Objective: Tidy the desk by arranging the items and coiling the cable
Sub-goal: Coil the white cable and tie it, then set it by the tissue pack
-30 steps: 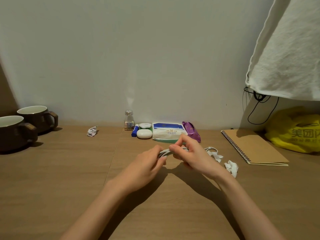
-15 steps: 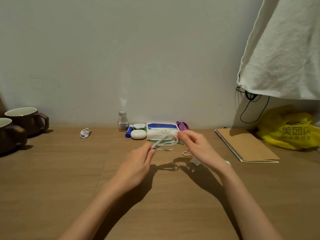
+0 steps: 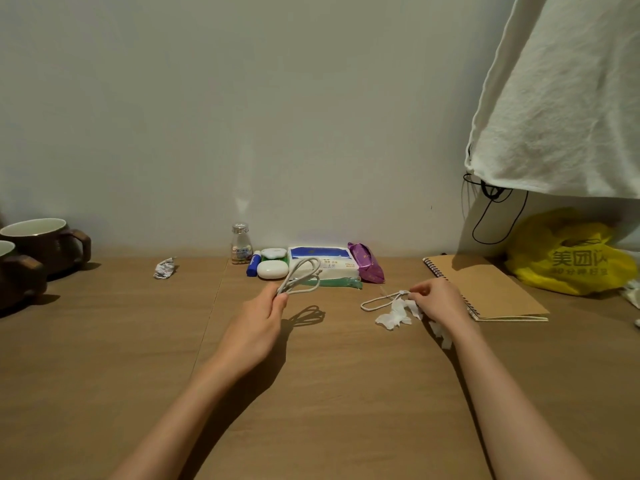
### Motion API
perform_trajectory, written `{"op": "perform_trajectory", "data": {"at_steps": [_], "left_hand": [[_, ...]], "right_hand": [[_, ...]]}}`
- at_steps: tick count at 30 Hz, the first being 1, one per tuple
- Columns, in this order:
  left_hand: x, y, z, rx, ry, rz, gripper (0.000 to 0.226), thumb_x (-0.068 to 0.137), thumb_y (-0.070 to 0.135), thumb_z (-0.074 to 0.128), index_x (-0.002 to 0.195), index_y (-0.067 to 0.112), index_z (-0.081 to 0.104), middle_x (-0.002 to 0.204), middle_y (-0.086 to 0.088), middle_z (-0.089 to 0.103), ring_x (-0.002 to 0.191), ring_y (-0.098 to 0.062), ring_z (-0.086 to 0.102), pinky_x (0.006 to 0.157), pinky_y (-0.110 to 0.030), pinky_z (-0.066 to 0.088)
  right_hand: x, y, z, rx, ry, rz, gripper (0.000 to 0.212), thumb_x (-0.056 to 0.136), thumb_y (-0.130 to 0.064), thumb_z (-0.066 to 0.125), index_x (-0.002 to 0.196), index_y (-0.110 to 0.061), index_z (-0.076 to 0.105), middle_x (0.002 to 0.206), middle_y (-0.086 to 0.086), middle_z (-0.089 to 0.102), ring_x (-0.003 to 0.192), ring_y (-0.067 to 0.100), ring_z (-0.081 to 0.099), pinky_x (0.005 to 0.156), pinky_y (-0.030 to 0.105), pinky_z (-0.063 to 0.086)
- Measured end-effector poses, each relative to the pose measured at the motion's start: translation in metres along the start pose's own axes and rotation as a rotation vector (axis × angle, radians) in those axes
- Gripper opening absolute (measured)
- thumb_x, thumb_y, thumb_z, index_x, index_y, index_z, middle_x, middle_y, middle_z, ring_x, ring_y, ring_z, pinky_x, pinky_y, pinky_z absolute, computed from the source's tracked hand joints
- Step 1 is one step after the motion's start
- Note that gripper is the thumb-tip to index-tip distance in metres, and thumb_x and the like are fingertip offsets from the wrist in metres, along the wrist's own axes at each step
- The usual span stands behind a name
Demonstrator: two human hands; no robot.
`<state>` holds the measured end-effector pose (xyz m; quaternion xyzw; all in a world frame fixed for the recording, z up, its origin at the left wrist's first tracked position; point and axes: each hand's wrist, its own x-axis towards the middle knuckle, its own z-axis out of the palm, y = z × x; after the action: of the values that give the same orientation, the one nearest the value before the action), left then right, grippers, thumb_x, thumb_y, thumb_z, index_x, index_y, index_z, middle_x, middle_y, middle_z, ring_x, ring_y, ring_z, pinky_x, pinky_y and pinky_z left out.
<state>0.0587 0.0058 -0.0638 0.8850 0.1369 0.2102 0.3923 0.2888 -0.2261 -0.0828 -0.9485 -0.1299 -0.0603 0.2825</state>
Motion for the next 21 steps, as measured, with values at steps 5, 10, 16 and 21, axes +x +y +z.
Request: {"op": "perform_trajectory", "data": {"at_steps": [5,10,16,21], "left_hand": [[0.0,0.001,0.0,-0.004,0.006,-0.004,0.024,0.1,0.033,0.032,0.08,0.032,0.045,0.078,-0.003,0.059,0.071,-0.019,0.052,0.066,-0.041,0.046],[0.002,0.001,-0.001,-0.061,0.067,-0.012,0.025,0.1,0.031,0.034,0.081,0.024,0.048,0.082,-0.01,0.061,0.079,-0.028,0.056,0.072,-0.048,0.046],[0.006,0.002,-0.006,-0.152,0.126,0.008,0.027,0.1,0.025,0.035,0.074,0.021,0.043,0.072,-0.003,0.05,0.069,-0.017,0.045,0.06,-0.03,0.033],[0.005,0.006,-0.012,-0.241,0.092,0.081,0.025,0.1,0.025,0.037,0.077,0.017,0.045,0.068,0.002,0.047,0.059,-0.011,0.037,0.057,-0.032,0.032]], "right_hand": [[-0.003,-0.003,0.005,0.038,0.063,-0.003,0.011,0.085,-0.024,0.069,0.092,-0.018,0.075,0.09,0.0,0.072,0.081,0.017,0.064,0.076,0.039,0.057],[-0.008,-0.019,-0.006,0.193,0.17,-0.14,0.014,0.09,-0.024,0.063,0.098,-0.017,0.071,0.092,-0.003,0.07,0.081,0.012,0.062,0.07,0.026,0.052],[-0.031,-0.075,-0.031,0.619,0.222,-0.283,0.01,0.09,-0.021,0.062,0.1,-0.019,0.066,0.088,-0.008,0.07,0.086,0.002,0.064,0.076,0.02,0.053],[-0.05,-0.111,-0.03,0.534,0.256,-0.469,0.009,0.09,-0.021,0.063,0.098,-0.02,0.068,0.085,-0.01,0.067,0.081,0.0,0.062,0.068,0.006,0.047]]}}
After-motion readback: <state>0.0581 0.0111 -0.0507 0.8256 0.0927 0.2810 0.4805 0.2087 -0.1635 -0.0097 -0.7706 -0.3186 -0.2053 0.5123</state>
